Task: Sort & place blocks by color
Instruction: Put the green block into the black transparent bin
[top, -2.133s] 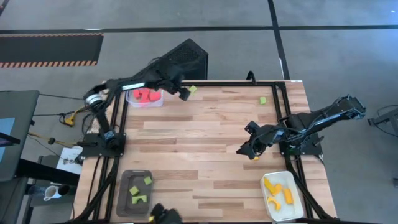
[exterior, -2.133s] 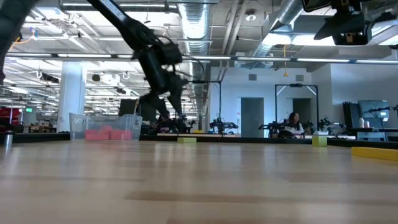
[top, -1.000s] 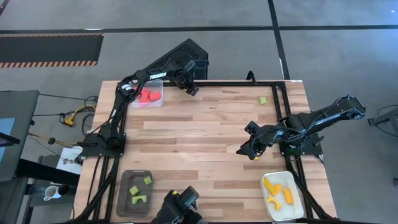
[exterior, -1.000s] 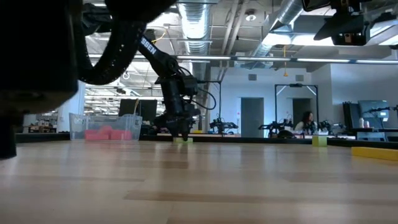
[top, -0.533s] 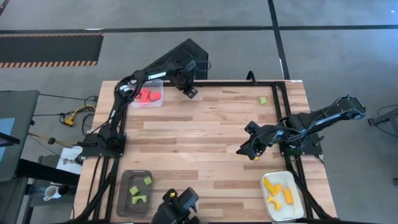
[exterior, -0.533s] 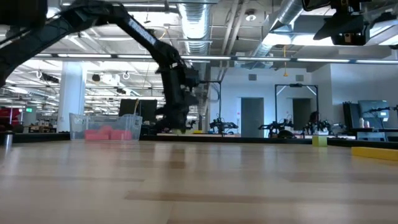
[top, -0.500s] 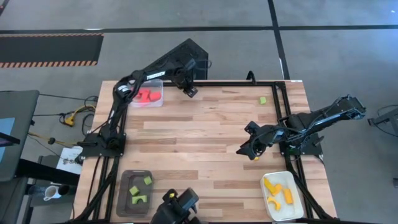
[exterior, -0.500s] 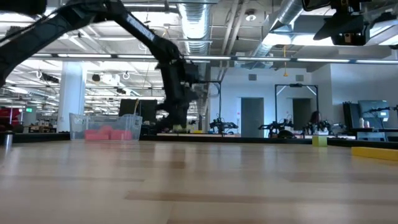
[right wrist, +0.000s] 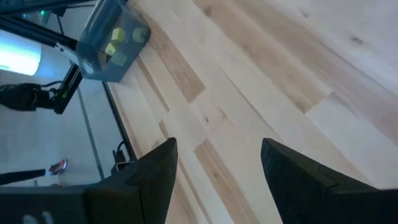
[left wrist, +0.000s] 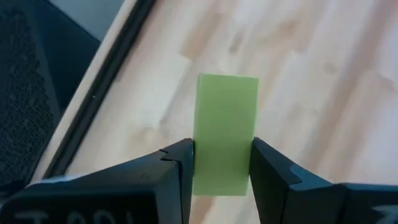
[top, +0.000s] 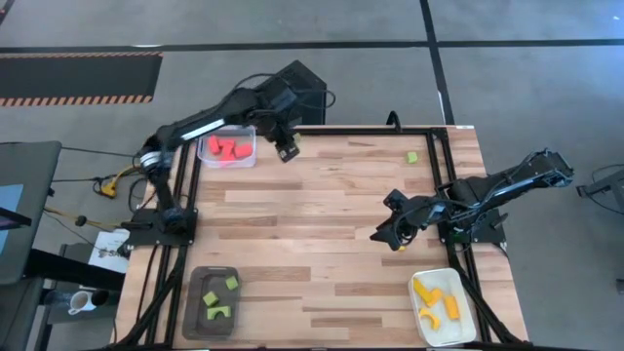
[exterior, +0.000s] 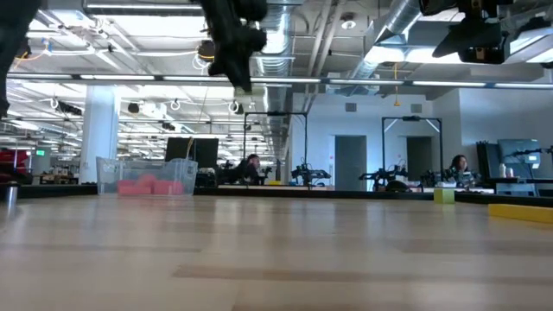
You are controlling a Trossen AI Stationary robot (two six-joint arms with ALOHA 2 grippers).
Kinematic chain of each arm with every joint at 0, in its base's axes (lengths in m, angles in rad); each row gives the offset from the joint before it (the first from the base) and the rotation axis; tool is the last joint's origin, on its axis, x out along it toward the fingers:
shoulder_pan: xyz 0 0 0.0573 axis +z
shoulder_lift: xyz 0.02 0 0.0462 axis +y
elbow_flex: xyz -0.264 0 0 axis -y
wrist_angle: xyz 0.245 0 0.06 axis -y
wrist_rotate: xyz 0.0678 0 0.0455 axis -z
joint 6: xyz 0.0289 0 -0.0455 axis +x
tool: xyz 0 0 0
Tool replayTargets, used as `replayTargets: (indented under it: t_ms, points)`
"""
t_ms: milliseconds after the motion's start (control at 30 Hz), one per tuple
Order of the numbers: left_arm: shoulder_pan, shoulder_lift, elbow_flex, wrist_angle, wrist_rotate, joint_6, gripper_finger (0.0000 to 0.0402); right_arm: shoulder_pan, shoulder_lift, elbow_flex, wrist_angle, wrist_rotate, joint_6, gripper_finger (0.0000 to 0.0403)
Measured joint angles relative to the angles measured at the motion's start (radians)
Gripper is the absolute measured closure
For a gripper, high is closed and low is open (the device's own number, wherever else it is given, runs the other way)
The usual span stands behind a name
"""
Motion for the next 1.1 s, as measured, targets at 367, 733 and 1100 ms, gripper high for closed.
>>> replayTargets:
  t_ms: [367, 733, 1100]
  points:
    - [-0.285, -0.289, -0.003, -0.262, 0.001, -0.165, 0.0311, -0.102, 0.000, 0.000, 0.063, 0.163, -0.048, 0.0148]
    - [-0.666, -0.643, -0.355, -0.253, 0.005, -0.664, 0.0311, -0.310, 0.000, 0.000, 0.203, 0.158, -0.248, 0.0148]
    - [-1.185, -0.781, -0.818, 0.171, 0.168, -1.269, 0.0312, -0.500, 0.000, 0.000, 0.262, 0.024, -0.320, 0.0148]
